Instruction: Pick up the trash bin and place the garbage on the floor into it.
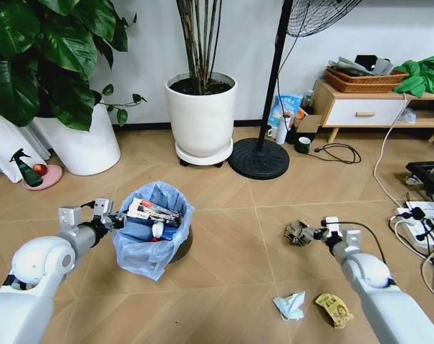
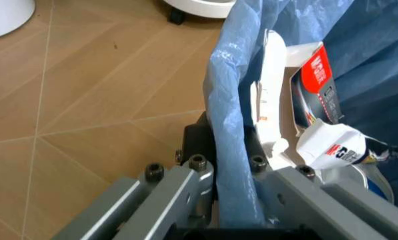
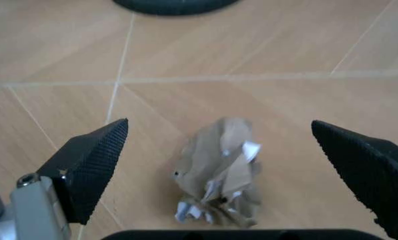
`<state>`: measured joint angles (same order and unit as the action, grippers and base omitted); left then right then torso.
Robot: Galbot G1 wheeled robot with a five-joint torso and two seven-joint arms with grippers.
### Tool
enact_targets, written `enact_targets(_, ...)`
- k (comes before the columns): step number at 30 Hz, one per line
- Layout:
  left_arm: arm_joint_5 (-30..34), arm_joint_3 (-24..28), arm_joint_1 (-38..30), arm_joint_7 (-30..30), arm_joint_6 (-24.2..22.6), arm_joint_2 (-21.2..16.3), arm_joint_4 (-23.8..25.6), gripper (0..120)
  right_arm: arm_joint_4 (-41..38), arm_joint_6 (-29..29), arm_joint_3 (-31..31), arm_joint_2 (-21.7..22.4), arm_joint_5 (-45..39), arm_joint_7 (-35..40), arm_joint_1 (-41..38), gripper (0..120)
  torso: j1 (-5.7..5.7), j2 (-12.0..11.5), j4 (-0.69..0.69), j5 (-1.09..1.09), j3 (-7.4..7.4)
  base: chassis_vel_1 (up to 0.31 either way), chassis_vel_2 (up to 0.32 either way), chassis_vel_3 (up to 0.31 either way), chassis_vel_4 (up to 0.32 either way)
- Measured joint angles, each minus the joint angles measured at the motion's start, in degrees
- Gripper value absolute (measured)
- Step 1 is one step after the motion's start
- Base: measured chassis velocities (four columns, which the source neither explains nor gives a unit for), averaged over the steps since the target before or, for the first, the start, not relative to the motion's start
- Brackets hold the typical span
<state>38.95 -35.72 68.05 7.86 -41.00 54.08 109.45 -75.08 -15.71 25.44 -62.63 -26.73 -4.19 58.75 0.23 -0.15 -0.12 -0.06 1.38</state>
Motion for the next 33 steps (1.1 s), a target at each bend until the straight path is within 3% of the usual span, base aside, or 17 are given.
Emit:
enact_targets(10, -0.1, 1.0, -0.9, -0.2, 0.0, 0.1, -1.2, 0, 16.2, 1.0, -1.5, -5.9, 1.1, -0.1, -8.1, 100, 0.0, 0.0, 0.0, -0.01, 0.0, 0.0, 0.0, 0.0, 0.0)
enact_targets(32, -0.2, 2.1, -1.3, 0.1, 0.0, 0.0, -1.6, 0, 26.6, 5.1, -1.1, -7.7, 2.7, -2.6, -13.4, 100, 0.0, 0.0, -0.02, 0.01, -0.01, 0.0, 0.0, 0.0, 0.0)
enact_targets(33, -0.2, 2.1, -1.3, 0.1, 0.0, 0.0, -1.6, 0, 27.7, 5.3, -1.2, -7.8, 2.9, -2.9, -14.0, 96, 0.0, 0.0, -0.02, 0.01, -0.01, 0.0, 0.0, 0.0, 0.0)
